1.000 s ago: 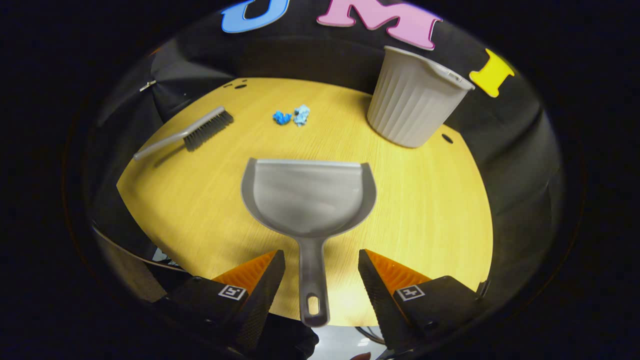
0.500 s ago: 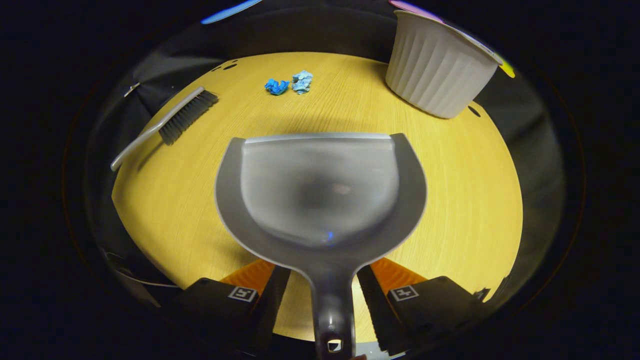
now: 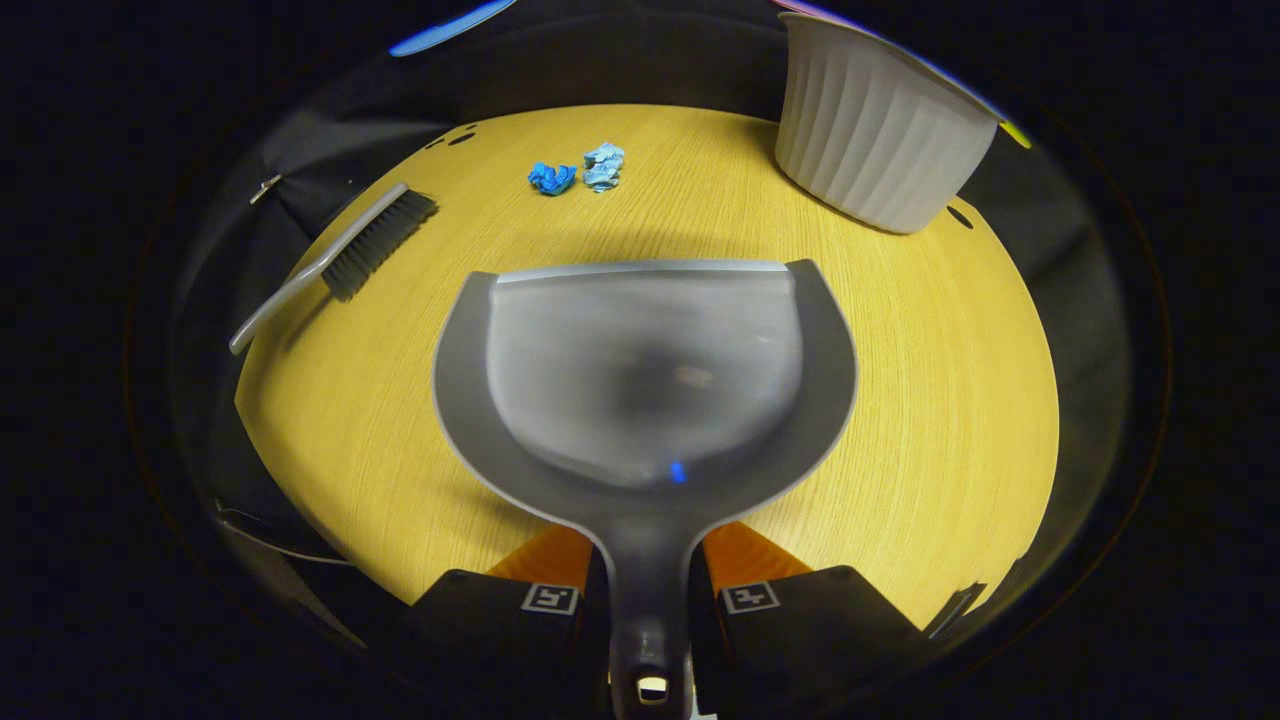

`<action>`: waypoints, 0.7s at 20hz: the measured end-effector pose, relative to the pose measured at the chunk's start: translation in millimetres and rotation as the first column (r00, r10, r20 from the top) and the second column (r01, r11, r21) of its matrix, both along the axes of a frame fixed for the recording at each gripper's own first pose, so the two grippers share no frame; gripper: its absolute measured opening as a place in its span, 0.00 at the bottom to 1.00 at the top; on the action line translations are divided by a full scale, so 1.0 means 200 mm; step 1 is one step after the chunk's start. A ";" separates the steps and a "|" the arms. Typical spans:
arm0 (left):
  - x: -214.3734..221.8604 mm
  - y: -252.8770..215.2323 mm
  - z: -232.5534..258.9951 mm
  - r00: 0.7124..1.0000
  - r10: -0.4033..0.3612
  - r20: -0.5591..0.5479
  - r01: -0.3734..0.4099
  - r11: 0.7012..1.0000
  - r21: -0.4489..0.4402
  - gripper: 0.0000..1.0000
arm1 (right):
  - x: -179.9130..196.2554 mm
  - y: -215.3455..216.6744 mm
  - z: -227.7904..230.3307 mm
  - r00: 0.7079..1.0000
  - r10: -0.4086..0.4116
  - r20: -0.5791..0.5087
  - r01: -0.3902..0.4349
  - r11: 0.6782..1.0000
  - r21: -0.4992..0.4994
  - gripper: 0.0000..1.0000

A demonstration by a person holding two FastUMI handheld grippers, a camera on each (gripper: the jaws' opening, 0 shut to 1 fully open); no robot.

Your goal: Pick up the small broom and dustpan from the desktop, sweep the trash into the dustpan with the broom, and then empty the trash into the garbage bin.

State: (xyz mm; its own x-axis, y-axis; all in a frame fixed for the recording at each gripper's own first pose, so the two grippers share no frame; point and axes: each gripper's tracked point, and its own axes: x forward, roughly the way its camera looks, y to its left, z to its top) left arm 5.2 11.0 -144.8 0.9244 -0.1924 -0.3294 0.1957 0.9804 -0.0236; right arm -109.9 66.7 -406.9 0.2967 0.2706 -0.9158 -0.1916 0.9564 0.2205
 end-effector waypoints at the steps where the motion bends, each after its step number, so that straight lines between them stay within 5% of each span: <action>1: 0.01 0.01 -0.09 0.998 0.003 -0.061 -0.003 1.000 0.002 0.98 | 0.01 -0.01 0.02 1.000 -0.007 0.023 0.007 1.000 -0.002 0.37; 6: -0.03 0.02 -0.53 0.940 -0.034 -0.341 0.033 0.999 -0.007 0.98 | 0.06 -0.05 0.21 0.994 -0.017 0.109 0.015 1.000 0.012 0.36; 14: -0.09 -0.03 -1.00 0.739 -0.115 -0.663 0.133 0.991 -0.023 0.93 | 0.06 -0.10 0.28 0.992 -0.014 0.122 0.014 1.000 0.001 0.36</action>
State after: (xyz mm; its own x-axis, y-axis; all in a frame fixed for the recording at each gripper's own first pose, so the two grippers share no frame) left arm -12.1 5.0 -344.0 0.4405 -0.2733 -0.8552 0.2598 0.9506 -0.1700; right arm -97.6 46.0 -350.0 0.4102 0.2662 -0.8723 -0.2043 0.9590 0.1965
